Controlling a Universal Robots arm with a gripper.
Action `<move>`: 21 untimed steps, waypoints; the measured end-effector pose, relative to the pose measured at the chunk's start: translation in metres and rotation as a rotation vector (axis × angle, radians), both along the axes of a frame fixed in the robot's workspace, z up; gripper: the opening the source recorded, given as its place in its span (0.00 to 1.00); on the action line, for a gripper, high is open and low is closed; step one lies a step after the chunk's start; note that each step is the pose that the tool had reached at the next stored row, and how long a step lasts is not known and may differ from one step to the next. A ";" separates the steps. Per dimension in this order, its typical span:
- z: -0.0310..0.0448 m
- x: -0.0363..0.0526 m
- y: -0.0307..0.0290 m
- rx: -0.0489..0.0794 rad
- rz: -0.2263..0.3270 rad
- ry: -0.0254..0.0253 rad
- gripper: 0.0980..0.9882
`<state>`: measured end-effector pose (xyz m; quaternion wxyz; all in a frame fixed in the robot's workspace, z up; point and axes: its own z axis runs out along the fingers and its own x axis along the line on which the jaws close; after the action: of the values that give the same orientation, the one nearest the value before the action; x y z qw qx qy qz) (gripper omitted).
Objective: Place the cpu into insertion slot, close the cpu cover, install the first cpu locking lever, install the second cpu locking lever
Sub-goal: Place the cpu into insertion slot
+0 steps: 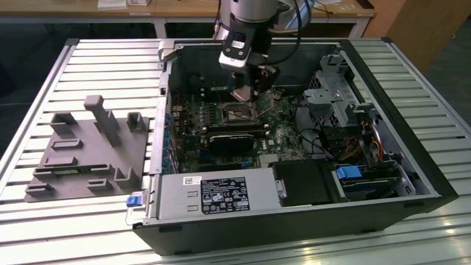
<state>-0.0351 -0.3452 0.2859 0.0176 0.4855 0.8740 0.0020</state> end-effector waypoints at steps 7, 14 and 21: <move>-0.0024 0.0000 0.0000 -0.002 -0.125 0.0000 0.49; -0.0058 0.0000 0.0000 -0.003 -0.252 0.0000 0.49; -0.0110 0.0000 0.0000 -0.003 -0.378 0.0001 0.49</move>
<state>-0.0351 -0.3453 0.2749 0.0183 0.6410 0.7673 -0.0027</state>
